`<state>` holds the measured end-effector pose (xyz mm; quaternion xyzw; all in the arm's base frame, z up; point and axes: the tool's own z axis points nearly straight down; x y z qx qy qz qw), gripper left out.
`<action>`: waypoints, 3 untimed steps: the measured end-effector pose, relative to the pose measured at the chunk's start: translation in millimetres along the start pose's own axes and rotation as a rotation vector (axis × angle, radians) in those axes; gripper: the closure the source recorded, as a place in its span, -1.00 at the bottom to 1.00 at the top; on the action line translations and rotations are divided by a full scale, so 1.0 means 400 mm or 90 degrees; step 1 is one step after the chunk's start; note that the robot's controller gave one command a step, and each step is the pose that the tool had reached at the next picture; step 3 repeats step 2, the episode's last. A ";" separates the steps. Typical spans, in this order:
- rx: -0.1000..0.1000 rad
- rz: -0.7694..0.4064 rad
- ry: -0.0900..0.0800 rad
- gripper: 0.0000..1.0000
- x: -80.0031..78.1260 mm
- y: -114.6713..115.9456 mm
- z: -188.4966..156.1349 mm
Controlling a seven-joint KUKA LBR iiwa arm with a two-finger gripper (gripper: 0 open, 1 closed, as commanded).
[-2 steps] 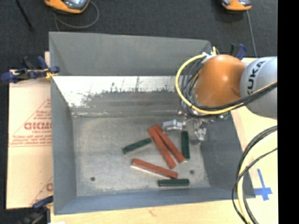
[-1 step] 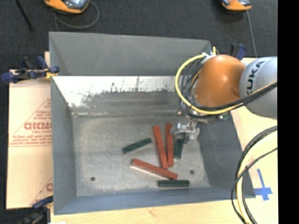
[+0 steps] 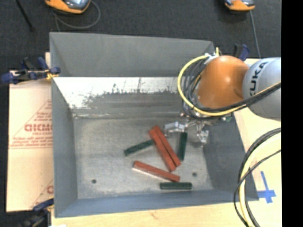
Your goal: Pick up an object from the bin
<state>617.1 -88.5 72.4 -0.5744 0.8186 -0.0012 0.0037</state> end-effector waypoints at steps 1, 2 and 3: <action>-0.001 0.001 0.000 1.00 0.000 0.001 0.001; 0.004 -0.054 0.001 1.00 -0.010 -0.042 -0.383; 0.004 -0.054 0.001 1.00 -0.010 -0.042 -0.383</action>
Offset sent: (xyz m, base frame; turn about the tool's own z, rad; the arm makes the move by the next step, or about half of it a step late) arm 0.0000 0.0000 0.0000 0.0000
